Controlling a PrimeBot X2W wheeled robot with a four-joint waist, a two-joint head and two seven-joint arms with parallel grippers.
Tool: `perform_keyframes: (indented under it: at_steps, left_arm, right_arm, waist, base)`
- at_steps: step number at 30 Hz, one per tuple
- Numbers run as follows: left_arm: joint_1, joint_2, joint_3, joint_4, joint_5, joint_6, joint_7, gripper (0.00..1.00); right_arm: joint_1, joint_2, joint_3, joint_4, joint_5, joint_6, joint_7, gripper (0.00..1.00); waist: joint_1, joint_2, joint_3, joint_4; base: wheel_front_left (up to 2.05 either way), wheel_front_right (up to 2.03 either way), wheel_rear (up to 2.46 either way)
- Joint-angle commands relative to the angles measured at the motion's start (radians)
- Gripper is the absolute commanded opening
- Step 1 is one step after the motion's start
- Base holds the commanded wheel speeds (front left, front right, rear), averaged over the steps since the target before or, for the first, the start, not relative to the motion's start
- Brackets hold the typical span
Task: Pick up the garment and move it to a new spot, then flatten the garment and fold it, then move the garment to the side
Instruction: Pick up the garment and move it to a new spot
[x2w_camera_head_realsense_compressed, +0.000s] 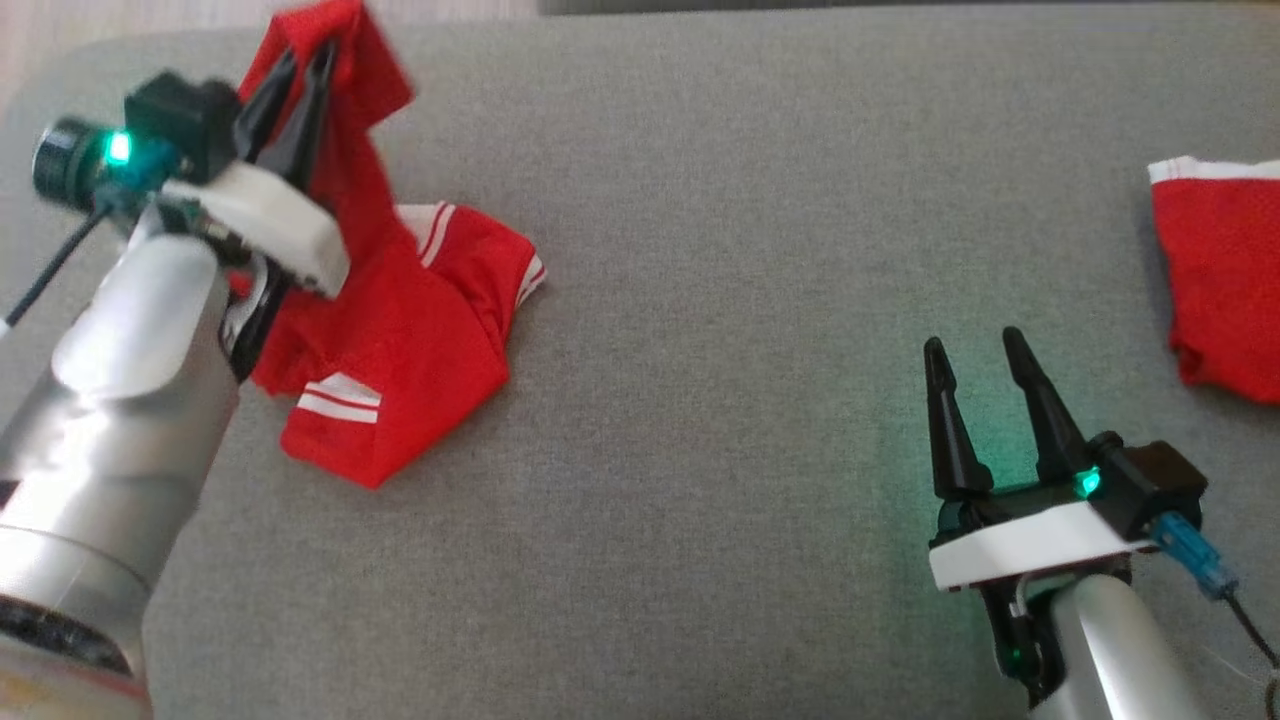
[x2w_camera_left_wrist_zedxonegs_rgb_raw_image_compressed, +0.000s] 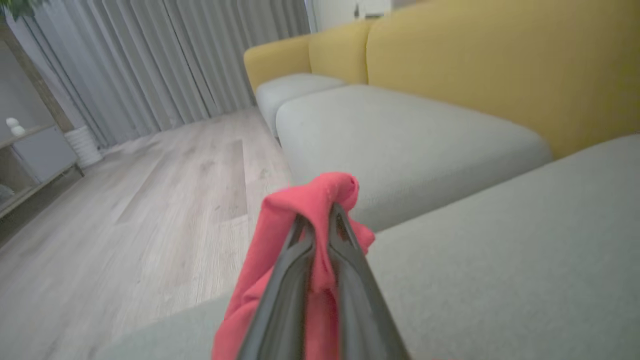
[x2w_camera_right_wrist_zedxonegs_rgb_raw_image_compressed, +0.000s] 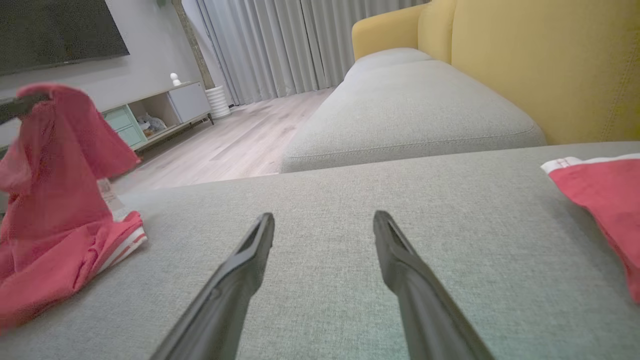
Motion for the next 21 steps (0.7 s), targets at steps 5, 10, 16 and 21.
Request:
perform_keyframes:
  at_steps: [5, 10, 16, 21]
  left_arm:
    - [-0.092, 0.027, 0.059, -0.168, 0.001, 0.019, -0.033, 0.00]
    - [-0.100, 0.028, 0.058, -0.344, -0.010, 0.036, 0.014, 0.00]
    - [-0.096, 0.029, 0.051, -0.497, -0.012, 0.082, 0.084, 0.00]
    - [-0.101, 0.002, 0.031, -0.558, 0.004, 0.127, 0.120, 0.00]
  right_arm:
    - [0.009, -0.004, 0.028, -0.022, 0.030, -0.002, -0.011, 1.00]
    - [0.008, -0.004, 0.038, -0.022, 0.054, -0.002, -0.011, 1.00]
    - [-0.004, -0.004, 0.053, -0.027, 0.082, -0.002, -0.011, 1.00]
    - [-0.020, -0.004, 0.070, -0.032, 0.103, -0.002, -0.011, 1.00]
  waist:
    - [0.0001, 0.0000, -0.051, -0.004]
    - [0.0001, 0.0000, -0.064, -0.031]
    - [0.0001, 0.0000, -0.063, -0.084]
    - [0.0001, 0.0000, -0.060, -0.147]
  base:
    - [0.00, 0.00, 0.00]
    - [0.00, 0.00, 0.00]
    - [0.00, 0.00, 0.00]
    - [0.00, 0.00, 0.00]
